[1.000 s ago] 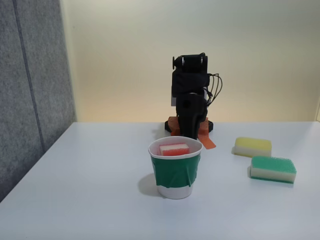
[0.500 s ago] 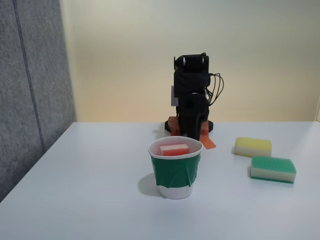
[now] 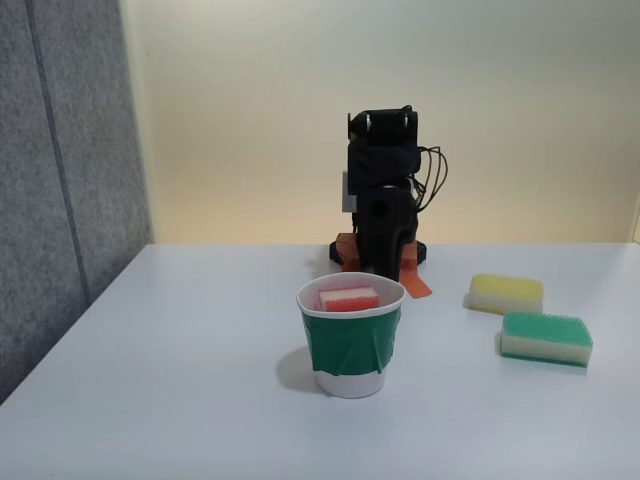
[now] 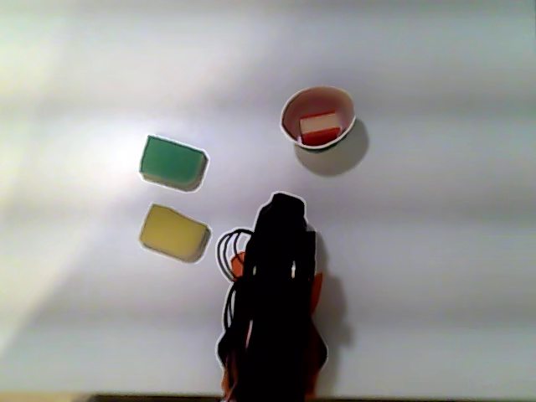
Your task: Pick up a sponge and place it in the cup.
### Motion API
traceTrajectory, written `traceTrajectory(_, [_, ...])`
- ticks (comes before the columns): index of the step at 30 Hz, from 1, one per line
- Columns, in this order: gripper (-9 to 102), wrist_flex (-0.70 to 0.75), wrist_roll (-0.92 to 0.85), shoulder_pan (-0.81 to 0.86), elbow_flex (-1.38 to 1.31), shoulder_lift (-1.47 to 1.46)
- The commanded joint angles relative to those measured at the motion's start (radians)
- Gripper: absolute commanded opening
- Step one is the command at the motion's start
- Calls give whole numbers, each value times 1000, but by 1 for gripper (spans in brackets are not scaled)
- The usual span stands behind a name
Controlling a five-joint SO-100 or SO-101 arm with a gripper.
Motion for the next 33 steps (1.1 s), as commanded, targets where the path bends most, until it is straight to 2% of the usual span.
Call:
traceTrajectory(1, [0, 17, 8, 2, 46, 12])
traceTrajectory(33, [0, 17, 20, 2, 46, 12])
